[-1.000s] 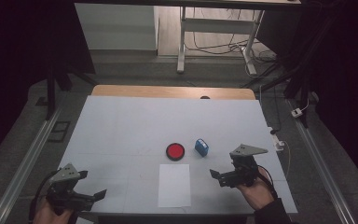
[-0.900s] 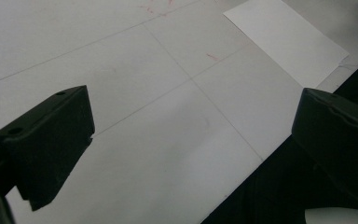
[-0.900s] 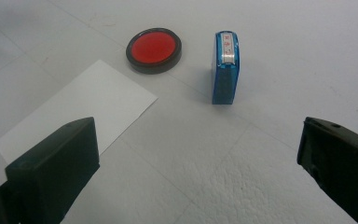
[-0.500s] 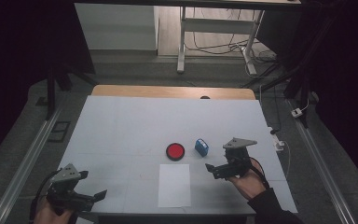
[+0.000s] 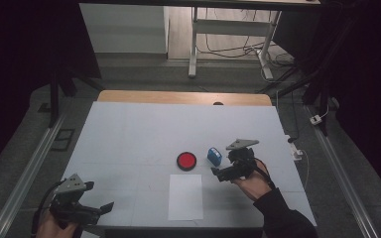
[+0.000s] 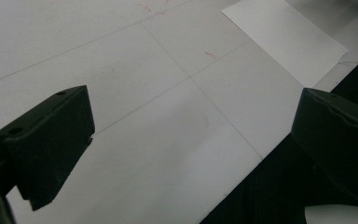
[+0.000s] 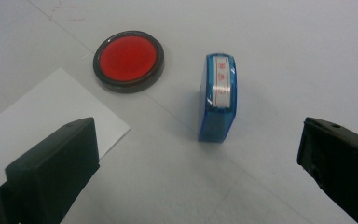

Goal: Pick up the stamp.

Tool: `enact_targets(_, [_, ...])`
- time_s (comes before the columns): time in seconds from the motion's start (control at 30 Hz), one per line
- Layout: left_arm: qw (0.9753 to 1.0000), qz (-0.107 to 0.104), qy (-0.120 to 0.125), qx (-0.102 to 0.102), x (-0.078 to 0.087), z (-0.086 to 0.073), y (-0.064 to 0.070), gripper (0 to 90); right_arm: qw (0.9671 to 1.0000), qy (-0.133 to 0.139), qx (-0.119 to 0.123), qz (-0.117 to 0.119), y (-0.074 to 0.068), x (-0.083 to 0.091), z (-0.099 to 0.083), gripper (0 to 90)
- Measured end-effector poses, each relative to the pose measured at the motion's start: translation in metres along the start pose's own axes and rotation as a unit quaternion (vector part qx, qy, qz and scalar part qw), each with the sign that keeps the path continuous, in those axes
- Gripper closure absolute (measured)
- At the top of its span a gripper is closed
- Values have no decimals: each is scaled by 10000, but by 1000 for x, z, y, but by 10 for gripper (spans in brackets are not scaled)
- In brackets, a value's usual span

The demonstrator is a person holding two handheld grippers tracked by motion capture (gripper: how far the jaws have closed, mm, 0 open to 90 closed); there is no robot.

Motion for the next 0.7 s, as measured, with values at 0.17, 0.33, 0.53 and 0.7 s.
enact_targets(0.17, [10000,-11,3,13,0,0,0,0,10000,-81,28,-29,1,-10,8,0])
enact_targets(0.33, [10000,-15,3,22,0,0,-1,0,9998,-179,52,-92,3,-20,13,0])
enact_targets(0.53, [10000,-26,5,34,0,0,-1,0,9996,-227,54,-155,8,-30,19,0])
enact_targets(0.7, [10000,-41,9,33,0,0,-1,0,9992,-314,51,-227,11,-40,22,0])
Point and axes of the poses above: each handheld gripper's, and its own axes: x roughly backward along the jaws, z roughly out of its top, y roughly to its right, the point moved 4 cm from there along -x, roughly forward along the jaws, and after that the axes turned 9 degrees about -y, right-handed, at the moved point
